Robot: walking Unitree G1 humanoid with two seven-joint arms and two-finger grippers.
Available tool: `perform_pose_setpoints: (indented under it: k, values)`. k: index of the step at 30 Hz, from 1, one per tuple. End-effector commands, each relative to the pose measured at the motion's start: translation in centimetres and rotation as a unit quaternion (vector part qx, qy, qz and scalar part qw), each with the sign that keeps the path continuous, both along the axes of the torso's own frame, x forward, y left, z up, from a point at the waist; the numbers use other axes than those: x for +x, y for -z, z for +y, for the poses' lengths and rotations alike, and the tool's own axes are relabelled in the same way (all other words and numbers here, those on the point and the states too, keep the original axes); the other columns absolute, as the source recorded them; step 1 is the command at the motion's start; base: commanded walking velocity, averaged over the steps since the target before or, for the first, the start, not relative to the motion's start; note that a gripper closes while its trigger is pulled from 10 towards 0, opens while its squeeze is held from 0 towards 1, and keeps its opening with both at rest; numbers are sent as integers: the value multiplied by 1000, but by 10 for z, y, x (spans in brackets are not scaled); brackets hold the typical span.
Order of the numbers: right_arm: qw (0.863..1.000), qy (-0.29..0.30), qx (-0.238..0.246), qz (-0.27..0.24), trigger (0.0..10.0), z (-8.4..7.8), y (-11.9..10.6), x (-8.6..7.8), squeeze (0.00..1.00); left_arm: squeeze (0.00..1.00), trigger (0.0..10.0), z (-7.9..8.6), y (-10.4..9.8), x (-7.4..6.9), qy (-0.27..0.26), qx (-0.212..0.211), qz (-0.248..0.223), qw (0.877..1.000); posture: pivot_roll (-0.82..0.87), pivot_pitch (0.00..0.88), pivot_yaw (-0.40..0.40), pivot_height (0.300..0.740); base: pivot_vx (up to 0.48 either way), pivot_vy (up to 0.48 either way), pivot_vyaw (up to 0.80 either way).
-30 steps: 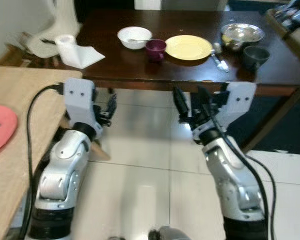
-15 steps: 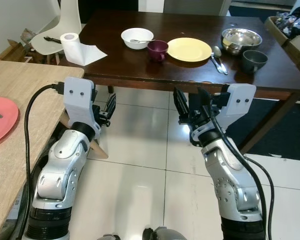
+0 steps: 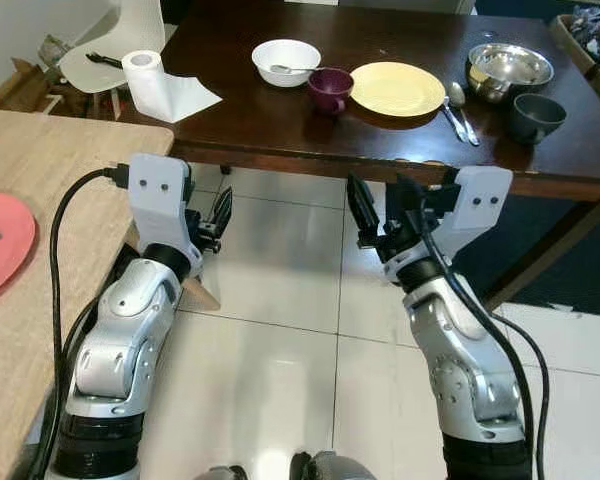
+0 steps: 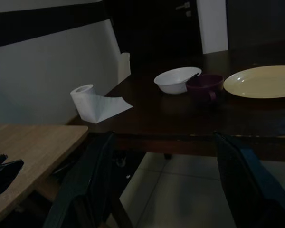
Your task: Setting the table
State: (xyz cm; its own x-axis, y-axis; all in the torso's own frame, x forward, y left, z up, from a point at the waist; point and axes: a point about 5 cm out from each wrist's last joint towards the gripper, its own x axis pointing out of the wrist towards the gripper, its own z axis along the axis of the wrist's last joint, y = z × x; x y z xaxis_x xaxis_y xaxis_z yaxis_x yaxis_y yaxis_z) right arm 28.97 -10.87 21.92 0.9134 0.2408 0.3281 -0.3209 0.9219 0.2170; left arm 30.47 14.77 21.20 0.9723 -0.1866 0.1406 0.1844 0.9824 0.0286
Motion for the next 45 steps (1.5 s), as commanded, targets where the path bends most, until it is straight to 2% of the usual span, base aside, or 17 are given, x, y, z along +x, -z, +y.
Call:
perform_pose_setpoints:
  k: [1,6,31,35,45]
  values:
    - [1000,-2,8,1,10000,1,0,-1,0,0,10000,4,5,0,-8,2,13,1000,-119,53,34,740,0,480,0]
    - [1000,-2,8,1,10000,1,0,-1,0,0,10000,4,4,0,-9,-4,11,1000,-118,54,35,740,0,367,0]
    - [1000,-5,8,1,10000,2,0,-1,0,0,10000,0,2,-2,13,-7,5,1000,-119,53,36,740,0,0,0]
    - [1000,-7,8,0,10000,2,0,-1,0,0,10000,0,4,-2,17,-21,11,1000,-116,48,35,740,0,0,0]
    - [1000,-8,6,17,10000,2,4,0,0,0,10000,-2,9,-5,34,-14,23,999,-117,46,34,740,0,0,0]
